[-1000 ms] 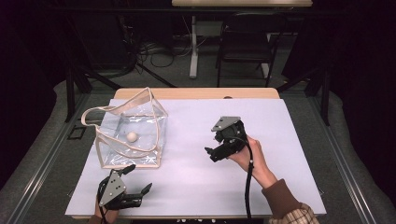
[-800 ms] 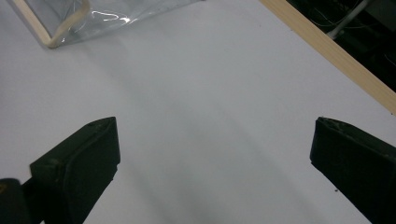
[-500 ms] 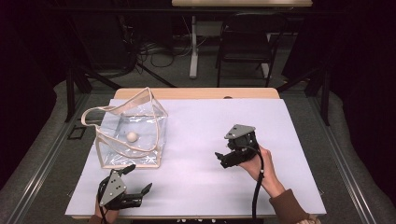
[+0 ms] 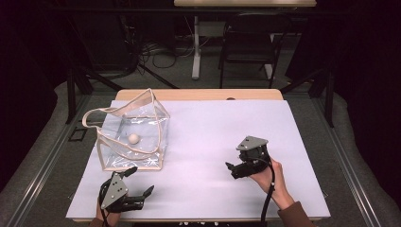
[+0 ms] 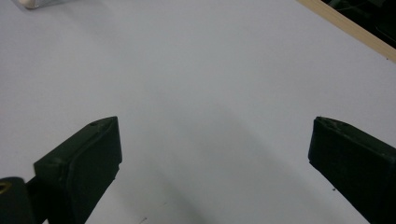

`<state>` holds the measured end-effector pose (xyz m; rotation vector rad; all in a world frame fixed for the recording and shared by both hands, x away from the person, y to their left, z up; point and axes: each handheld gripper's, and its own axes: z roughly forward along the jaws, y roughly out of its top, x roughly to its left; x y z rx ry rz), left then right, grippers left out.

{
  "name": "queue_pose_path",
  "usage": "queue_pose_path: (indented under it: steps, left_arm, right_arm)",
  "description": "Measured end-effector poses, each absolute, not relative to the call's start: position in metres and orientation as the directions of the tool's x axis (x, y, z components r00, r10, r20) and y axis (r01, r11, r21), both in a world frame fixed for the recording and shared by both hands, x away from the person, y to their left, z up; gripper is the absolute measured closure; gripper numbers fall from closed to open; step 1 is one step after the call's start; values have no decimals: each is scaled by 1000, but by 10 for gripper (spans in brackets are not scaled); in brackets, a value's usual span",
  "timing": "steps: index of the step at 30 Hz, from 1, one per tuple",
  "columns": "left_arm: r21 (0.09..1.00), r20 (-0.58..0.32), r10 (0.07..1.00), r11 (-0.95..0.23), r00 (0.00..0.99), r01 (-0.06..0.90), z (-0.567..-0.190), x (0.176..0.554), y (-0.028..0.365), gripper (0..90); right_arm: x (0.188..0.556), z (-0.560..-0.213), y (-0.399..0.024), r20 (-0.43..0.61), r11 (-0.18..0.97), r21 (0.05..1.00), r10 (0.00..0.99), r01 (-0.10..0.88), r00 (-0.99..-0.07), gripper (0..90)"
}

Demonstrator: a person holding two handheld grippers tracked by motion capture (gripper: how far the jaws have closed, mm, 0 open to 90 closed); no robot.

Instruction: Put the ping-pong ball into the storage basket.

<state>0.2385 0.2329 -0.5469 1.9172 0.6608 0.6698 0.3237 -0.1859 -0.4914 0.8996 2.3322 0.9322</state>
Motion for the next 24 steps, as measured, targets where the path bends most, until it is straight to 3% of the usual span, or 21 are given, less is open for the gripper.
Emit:
queue_pose_path:
  steps: [24]
  left_arm:
    - [906,169,691,-390,703,165,-548,239,232,160]
  right_arm:
    - [287,-528,-215,-181,524,754,746,396,-641,22]
